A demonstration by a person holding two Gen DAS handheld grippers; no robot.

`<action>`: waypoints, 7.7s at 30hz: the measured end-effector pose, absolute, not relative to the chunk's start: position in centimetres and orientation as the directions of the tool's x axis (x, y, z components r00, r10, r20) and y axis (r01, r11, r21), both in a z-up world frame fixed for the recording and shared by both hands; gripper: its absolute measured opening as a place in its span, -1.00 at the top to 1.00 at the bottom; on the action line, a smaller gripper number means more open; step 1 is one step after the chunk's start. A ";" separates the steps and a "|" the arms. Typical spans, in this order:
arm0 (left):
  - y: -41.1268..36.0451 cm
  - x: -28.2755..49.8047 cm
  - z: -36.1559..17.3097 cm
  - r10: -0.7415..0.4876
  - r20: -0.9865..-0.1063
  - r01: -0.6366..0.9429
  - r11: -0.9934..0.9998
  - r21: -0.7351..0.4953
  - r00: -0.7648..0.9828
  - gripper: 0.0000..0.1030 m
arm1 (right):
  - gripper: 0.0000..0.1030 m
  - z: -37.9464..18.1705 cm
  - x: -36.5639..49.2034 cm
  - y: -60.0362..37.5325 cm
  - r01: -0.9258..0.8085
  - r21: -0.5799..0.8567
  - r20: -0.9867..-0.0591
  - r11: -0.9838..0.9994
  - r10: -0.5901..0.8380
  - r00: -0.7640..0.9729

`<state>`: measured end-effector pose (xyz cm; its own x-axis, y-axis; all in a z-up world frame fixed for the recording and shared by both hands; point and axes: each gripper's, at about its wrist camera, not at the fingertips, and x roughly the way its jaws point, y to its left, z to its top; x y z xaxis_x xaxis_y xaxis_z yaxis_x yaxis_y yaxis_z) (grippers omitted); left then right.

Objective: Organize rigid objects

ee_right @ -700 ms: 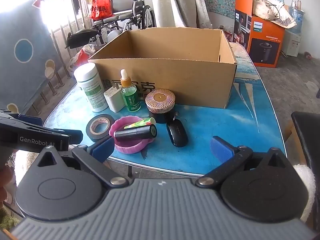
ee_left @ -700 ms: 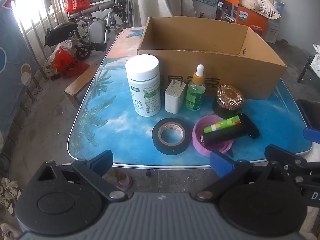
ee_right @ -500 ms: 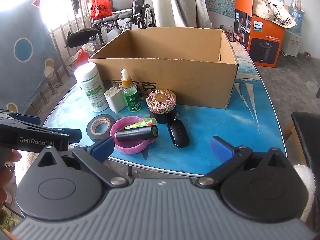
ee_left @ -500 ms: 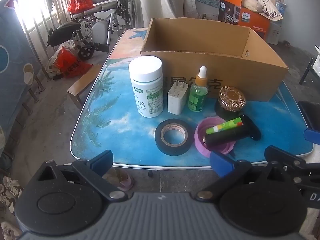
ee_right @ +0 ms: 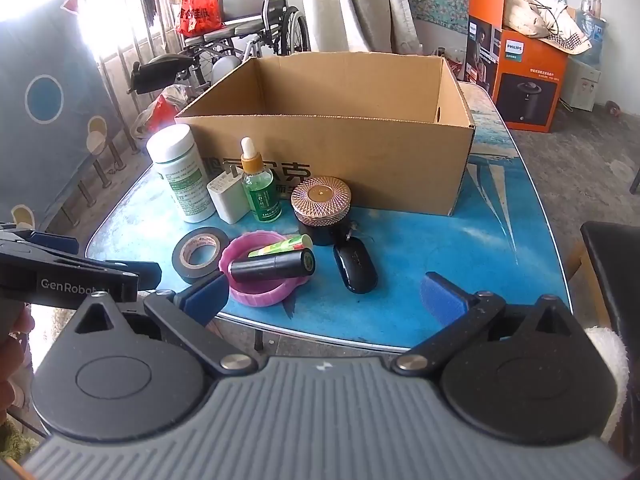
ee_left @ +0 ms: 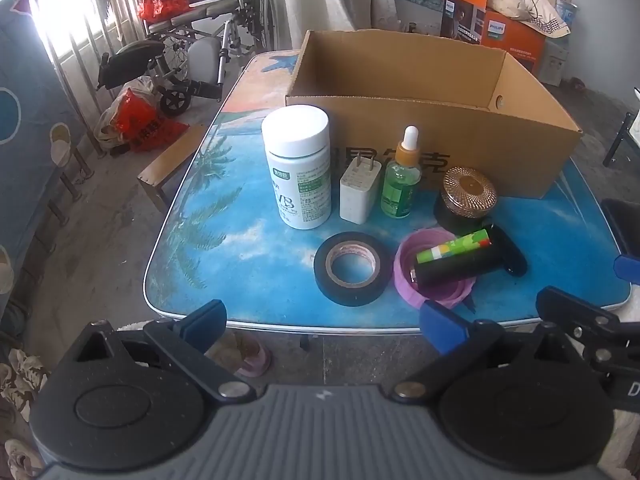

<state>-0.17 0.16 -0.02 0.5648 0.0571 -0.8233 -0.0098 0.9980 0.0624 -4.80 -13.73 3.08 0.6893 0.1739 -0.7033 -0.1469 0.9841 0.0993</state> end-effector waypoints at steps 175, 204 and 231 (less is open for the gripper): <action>-1.3 14.6 9.1 -0.201 -0.651 0.286 0.958 0.027 0.732 0.54 | 0.58 14.2 18.6 -11.8 -0.429 0.575 -0.490 0.697 0.713 0.501; 0.7 26.3 4.0 -0.125 -0.814 0.197 0.980 -0.014 0.567 0.33 | -0.34 -0.9 39.8 -7.8 -0.113 0.638 -0.722 0.762 0.643 0.256; -5.6 4.9 -3.5 -0.283 -0.789 0.491 0.871 0.028 0.546 0.20 | 0.11 -2.3 4.6 -20.9 -0.003 0.709 -0.594 0.706 0.599 0.536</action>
